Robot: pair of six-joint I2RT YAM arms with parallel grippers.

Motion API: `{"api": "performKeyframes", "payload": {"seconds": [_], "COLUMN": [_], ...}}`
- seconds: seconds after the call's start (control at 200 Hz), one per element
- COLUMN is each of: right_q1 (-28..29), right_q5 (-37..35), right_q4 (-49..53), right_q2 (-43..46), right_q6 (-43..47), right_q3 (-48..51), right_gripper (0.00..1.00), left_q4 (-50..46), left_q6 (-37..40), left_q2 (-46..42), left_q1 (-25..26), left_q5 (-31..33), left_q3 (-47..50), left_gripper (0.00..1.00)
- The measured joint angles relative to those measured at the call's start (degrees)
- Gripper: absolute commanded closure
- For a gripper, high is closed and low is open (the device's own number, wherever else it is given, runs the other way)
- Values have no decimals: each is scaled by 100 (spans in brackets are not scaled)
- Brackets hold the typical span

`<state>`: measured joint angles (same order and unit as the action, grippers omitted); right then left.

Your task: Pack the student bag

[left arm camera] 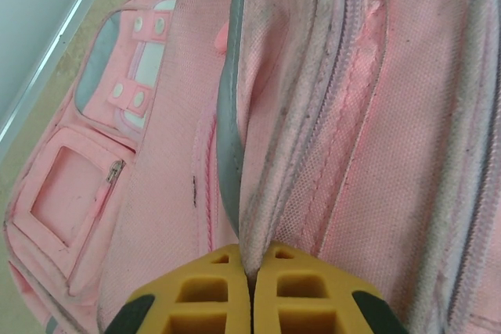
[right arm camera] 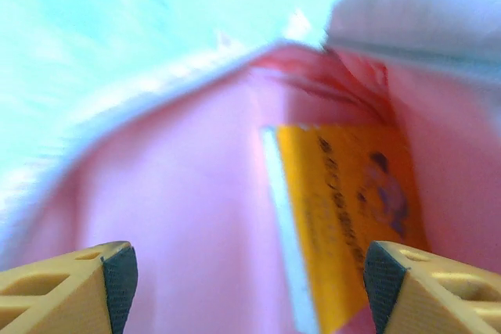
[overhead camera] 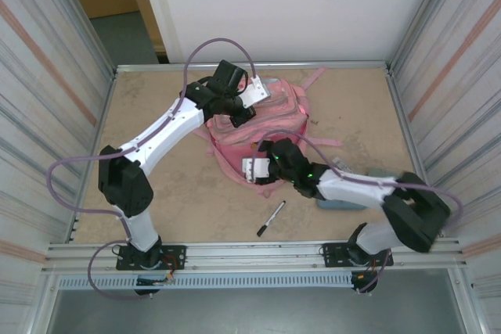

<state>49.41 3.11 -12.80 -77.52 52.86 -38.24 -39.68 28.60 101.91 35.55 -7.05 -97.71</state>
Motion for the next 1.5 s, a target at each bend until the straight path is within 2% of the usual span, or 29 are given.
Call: {"api": "performKeyframes", "payload": {"seconds": [0.02, 0.095, 0.135, 0.241, 0.336, 0.416, 0.496, 0.636, 0.722, 0.782, 0.947, 1.143, 1.268, 1.368, 1.503], "right_q1": [2, 31, 52, 63, -70, -186, -264, -570, -951, -1274, -2079, -2288, -2288, -2312, -2479], "right_q5": [249, 1067, 1440, 2218, 2647, 2640, 2282, 1340, 894, 691, 334, 291, 304, 358, 597], "right_q4": [227, 850, 1078, 1322, 1333, 1274, 1211, 1707, 1947, 2065, 2334, 2636, 2653, 2559, 2396], "right_q2": [214, 868, 1139, 1659, 2111, 2485, 2699, 2511, 2321, 2243, 1882, 1093, 645, 243, -555], "right_q6": [-39, -188, -306, -743, -1283, -1871, -2538, -3571, -4304, -4863, -6356, -7390, -7792, -7954, -8076], "right_q3": [7, 4, 2, 59, 214, 317, 313, -105, -363, -442, -452, -452, -452, -452, -651], "right_gripper": [24, 24, 24, 23, 23, 21, 18, 17, 17, 17, 18, 19, 21, 28, 45], "left_q4": [0, 52, 170, 715, 1043, 1283, 1718, 2433, 2518, 2520, 2437, 2151, 2162, 2363, 2988], "left_q6": [-11, -59, -136, -409, -866, -1421, -2044, -3530, -4286, -4592, -5051, -5250, -5329, -5451, -5696], "left_q2": [2, 17, 15, -22, -70, -201, -505, -887, -520, -116, 920, 1425, 1412, 1314, 549], "left_q1": [0, -26, -28, -61, -195, -485, -933, -1967, -2507, -2686, -2627, -2551, -2535, -2518, -2437], "left_q5": [-33, -177, -273, -555, -920, -1132, -1338, -1598, -1764, -1921, -2188, -2149, -1989, -1926, -1716], "left_q3": [4, 55, 142, 619, 1036, 1296, 1746, 2559, 2529, 2402, 2118, 1825, 1856, 2116, 3276], "left_gripper": [97, 73, 67, 60, 55, 53, 48, 51, 50, 50, 40, 40, 55, 66, 69]}}
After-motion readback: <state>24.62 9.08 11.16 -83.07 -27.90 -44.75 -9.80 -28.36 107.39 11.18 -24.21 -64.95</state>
